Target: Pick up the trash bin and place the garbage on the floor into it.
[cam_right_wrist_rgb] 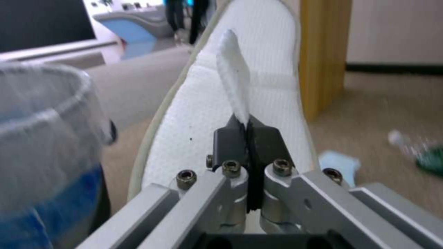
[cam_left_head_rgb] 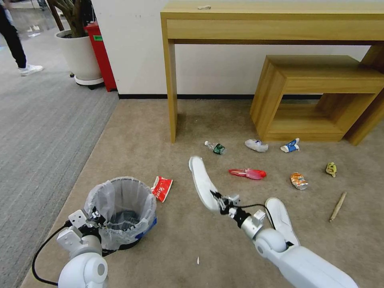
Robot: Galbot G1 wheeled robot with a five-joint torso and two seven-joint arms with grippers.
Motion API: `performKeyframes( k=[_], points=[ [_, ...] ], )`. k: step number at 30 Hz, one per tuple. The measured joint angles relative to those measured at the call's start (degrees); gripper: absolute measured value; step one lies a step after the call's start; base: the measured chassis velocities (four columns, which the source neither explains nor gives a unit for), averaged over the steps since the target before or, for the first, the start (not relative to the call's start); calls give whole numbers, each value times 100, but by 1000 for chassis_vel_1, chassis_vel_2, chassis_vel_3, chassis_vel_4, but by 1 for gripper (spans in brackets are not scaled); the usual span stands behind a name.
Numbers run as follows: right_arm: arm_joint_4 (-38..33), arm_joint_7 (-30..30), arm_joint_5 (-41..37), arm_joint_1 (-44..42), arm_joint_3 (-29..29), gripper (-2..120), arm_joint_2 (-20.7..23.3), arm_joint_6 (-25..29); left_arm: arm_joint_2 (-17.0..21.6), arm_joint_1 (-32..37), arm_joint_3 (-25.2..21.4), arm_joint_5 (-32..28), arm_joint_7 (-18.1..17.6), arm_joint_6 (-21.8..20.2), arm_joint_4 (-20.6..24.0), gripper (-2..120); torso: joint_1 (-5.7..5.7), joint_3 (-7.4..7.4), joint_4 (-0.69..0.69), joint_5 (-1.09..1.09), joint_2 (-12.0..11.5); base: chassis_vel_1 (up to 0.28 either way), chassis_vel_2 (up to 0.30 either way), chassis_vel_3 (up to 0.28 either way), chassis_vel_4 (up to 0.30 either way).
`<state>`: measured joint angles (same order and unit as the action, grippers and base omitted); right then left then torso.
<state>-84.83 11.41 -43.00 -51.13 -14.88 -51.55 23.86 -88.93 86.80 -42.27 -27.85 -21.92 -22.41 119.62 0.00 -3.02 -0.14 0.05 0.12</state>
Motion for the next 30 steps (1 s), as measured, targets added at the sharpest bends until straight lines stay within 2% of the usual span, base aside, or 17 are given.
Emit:
performKeyframes(
  k=[14,20,23,28,30],
  points=[
    [-973,-43,94,244,-71,0,231,-42,137,196,18,-354,-51,-191,863,4,0,0,-1,0,0,0,0,0,0],
    [-1496,-51,-96,687,-221,0,320,-33,155,307,85,-286,-5,-197,979,4,0,0,-1,0,0,0,0,0,0],
    [-1859,-50,-325,1120,-512,0,362,-19,138,367,102,-222,25,-190,1032,4,0,0,0,-1,0,0,0,0,0],
    [-2043,-49,-513,1500,-868,0,299,4,113,387,100,-197,32,-187,1067,4,0,0,0,-1,0,0,0,0,0],
    [-2030,-40,-529,1729,-1203,0,210,79,86,408,96,-172,34,-183,1092,4,0,0,0,-1,0,0,0,0,0]
  ],
)
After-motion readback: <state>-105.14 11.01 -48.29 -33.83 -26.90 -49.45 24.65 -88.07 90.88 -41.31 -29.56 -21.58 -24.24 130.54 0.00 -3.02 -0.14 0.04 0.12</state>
